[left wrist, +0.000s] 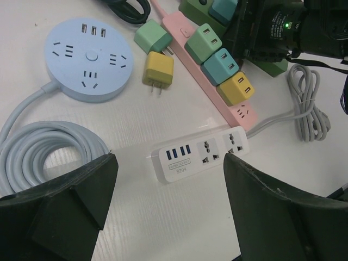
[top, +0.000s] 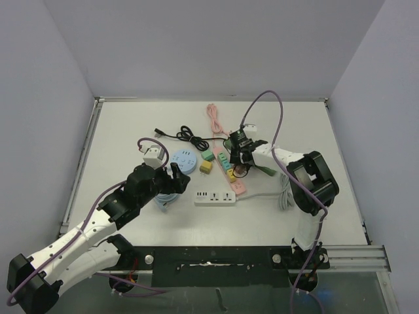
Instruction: Insert the plug
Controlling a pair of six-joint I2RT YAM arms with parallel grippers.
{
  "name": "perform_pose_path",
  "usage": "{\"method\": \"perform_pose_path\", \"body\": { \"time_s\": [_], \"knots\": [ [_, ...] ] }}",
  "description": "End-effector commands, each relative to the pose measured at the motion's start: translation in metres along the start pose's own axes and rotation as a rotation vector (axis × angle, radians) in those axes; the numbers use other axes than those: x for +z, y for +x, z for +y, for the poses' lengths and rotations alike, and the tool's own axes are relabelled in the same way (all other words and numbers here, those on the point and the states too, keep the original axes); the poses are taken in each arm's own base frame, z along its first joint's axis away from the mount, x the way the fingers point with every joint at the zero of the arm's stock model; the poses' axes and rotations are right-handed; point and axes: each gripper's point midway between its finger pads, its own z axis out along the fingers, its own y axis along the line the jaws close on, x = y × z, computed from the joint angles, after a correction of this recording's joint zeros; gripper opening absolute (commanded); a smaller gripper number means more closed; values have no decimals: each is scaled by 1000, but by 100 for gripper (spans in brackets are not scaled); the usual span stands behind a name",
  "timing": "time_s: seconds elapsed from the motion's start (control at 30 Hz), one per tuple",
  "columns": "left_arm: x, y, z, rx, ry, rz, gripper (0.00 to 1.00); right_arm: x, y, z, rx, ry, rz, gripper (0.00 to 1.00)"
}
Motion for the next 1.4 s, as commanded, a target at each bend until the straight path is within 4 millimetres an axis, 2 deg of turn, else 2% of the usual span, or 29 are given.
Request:
{"method": "perform_pose_path", "body": {
  "time_s": [0.0, 0.13, 0.3, 0.5, 0.6, 0.87, 1.17, 1.23, 1.3, 1.37],
  "knots": [
    [-5, -30, -19, -12, 70, -96, 77, -29, -14, -26, -32, 122, -52, 50],
    [-5, -32, -19, 0, 78, -106, 77, -44, 7, -36, -52, 93, -11, 51],
    [-2, -30, -20, 3, 85, -103, 77, -53, 29, -29, -50, -10, 58, 56],
    [-1, -27, -20, 12, 90, -90, 77, -51, 40, -13, -95, -132, 97, 67],
    [-2, -26, -19, 17, 88, -89, 77, -46, 40, -17, -122, -129, 99, 68],
    [-3, -26, -17, 22, 83, -97, 77, -32, 37, -42, -177, -81, 109, 58],
    [-1, -25, -17, 21, 83, -95, 78, -26, 50, -36, -173, -127, 157, 58],
    [-1, -25, -16, 22, 80, -95, 81, -25, 51, -37, -146, -120, 157, 53],
    [-1, -24, -16, 21, 80, -96, 82, -25, 49, -37, -109, -115, 145, 40],
    [-1, -26, -17, 15, 84, -104, 82, -28, 43, -37, -51, -104, 113, 34]
  ]
}}
